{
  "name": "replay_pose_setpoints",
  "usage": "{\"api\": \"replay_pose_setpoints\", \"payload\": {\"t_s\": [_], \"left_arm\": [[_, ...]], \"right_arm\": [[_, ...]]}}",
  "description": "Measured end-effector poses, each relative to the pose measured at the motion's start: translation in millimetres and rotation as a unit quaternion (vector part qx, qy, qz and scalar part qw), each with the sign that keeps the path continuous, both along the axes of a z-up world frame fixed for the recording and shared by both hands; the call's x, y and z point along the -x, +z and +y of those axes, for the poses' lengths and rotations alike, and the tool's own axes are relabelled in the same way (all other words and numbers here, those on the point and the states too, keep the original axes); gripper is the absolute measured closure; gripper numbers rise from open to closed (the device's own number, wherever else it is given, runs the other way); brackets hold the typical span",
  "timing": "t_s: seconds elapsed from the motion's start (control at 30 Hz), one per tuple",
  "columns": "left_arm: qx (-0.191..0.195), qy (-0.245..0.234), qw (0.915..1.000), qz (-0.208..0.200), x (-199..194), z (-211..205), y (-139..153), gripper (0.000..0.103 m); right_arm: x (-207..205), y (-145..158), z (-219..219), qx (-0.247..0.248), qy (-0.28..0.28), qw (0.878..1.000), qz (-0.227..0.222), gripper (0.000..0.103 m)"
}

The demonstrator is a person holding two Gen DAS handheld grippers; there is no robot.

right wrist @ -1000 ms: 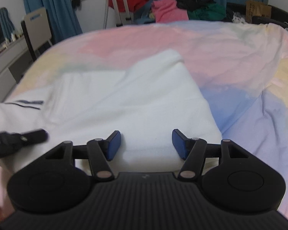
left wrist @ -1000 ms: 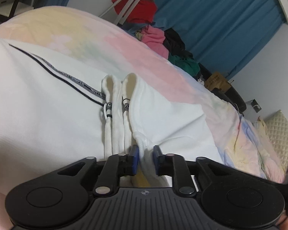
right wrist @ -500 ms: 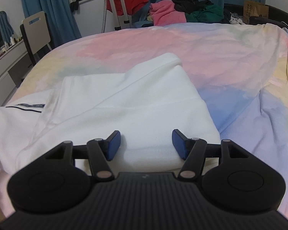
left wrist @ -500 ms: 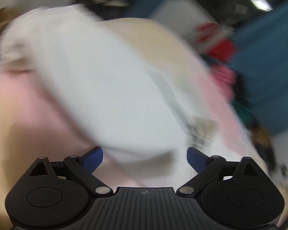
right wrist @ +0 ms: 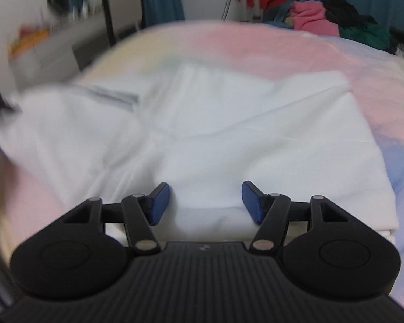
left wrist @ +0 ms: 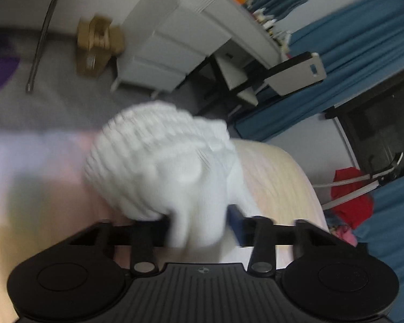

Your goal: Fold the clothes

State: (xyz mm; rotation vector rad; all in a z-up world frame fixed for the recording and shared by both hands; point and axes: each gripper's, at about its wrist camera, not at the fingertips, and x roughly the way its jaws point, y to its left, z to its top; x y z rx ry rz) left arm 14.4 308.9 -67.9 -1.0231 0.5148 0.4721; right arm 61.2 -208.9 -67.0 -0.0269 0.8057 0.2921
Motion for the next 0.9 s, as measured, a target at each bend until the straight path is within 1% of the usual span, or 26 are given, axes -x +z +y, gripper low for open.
{"api": "replay_pose_setpoints", "payload": {"t_s": [0.03, 0.1, 0.17, 0.23, 0.33, 0.43, 0.57, 0.63, 0.7, 0.8, 0.9], "left_arm": [[-0.007, -0.003, 1.0, -0.004, 1.5, -5.2, 7.1, 0.081], [-0.022, -0.01, 0.9996, -0.012, 3.1, -20.2, 23.0, 0.084], [-0.042, -0.016, 0.9988, -0.021, 2.6, -37.3, 40.1, 0.084], [-0.069, -0.021, 0.9968, -0.035, -0.9, -58.7, 59.6, 0.084], [-0.112, -0.028, 0.9913, -0.063, -8.9, -95.2, 92.2, 0.084], [-0.145, -0.038, 0.9844, -0.093, -14.9, -139.1, 126.8, 0.084], [-0.199, -0.066, 0.9691, -0.129, -21.8, -212.6, 170.4, 0.084], [-0.218, -0.082, 0.9613, -0.147, -25.9, -251.2, 183.9, 0.084], [-0.242, -0.1, 0.9507, -0.166, -27.6, -292.1, 194.6, 0.084], [-0.271, -0.137, 0.9341, -0.188, -37.3, -356.1, 197.6, 0.084], [-0.293, -0.186, 0.9163, -0.2, -43.6, -419.7, 185.3, 0.085]], "right_arm": [[-1.6, -0.4, 2.3, 0.006, 0.001, 1.0, 0.0, 0.039], [-6.1, 4.6, -0.7, -0.008, -0.01, 1.0, 0.011, 0.038], [-7.4, 10.4, -10.7, -0.034, -0.021, 0.999, 0.012, 0.041], [-7.7, 16.8, -23.4, -0.054, -0.042, 0.998, 0.007, 0.04], [-7.1, 27.1, -45.0, -0.078, -0.087, 0.993, -0.006, 0.04], [-3.8, 35.1, -72.8, -0.121, -0.132, 0.984, -0.014, 0.04], [-2.7, 42.0, -106.3, -0.15, -0.195, 0.969, -0.028, 0.04], [-0.6, 44.8, -121.8, -0.166, -0.221, 0.96, -0.037, 0.039], [1.4, 46.4, -134.9, -0.184, -0.243, 0.952, -0.044, 0.038], [2.4, 45.4, -148.7, -0.201, -0.27, 0.94, -0.05, 0.038], [5.2, 43.7, -164.8, -0.21, -0.303, 0.928, -0.06, 0.038]]}}
